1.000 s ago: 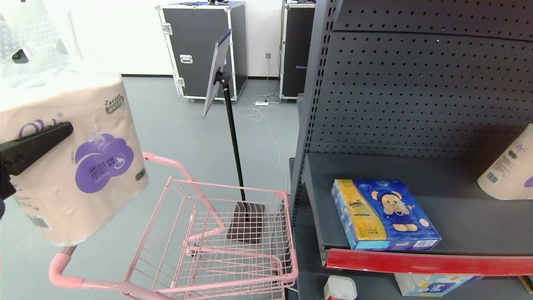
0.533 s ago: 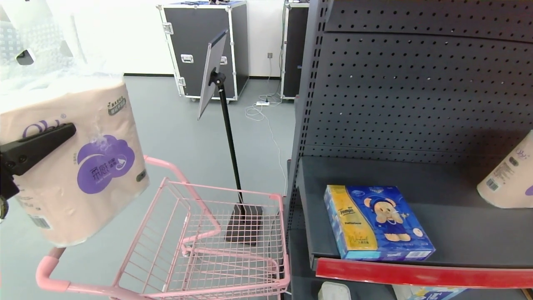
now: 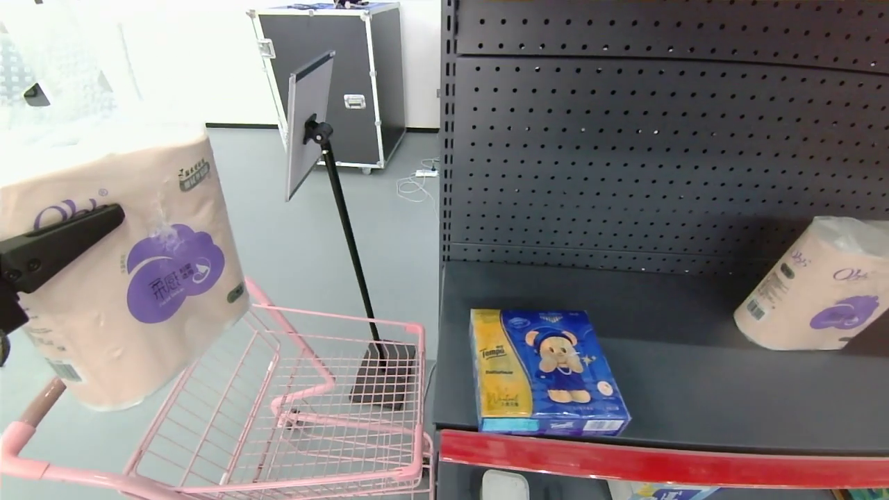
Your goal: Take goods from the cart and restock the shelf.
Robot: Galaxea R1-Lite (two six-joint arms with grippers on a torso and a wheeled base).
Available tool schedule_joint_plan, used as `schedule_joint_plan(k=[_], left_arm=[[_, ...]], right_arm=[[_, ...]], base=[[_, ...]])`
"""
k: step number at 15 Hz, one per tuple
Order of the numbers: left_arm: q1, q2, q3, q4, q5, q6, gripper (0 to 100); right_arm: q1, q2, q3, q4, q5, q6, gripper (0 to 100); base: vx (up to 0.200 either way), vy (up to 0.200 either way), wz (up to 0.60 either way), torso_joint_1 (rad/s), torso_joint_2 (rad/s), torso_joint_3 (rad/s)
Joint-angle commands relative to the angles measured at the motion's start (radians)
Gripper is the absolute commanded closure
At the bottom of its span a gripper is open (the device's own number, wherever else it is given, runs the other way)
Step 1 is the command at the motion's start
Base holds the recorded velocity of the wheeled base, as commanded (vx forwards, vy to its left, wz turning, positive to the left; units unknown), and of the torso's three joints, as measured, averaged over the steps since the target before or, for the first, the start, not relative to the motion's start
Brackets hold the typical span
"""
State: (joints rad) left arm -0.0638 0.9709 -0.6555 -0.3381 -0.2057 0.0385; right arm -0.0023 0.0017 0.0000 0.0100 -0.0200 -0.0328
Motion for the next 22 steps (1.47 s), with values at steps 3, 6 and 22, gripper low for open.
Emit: schedule_joint_plan(k=[3, 6, 22], left_arm=[[-0.013, -0.004, -0.001, -0.001, -0.001, 0.0, 100], [-0.013, -0.003, -0.001, -0.001, -0.001, 0.0, 100], [-0.013, 0.003, 0.001, -0.001, -0.001, 0.001, 100]], right_arm=[[-0.001, 0.0, 0.0, -0.001, 0.0, 0.001, 0], [-0.001, 0.0, 0.0, 0.001, 0.0, 0.001, 0], [-0.001, 0.0, 0.0, 0.001, 0.0, -0.001, 0]], base=[[0.0, -0.2, 0.0, 0.001, 0.01, 0.002], [0.0, -0.2, 0.0, 0.001, 0.01, 0.002], [0.0, -0.2, 0.0, 0.0, 0.01, 0.007]])
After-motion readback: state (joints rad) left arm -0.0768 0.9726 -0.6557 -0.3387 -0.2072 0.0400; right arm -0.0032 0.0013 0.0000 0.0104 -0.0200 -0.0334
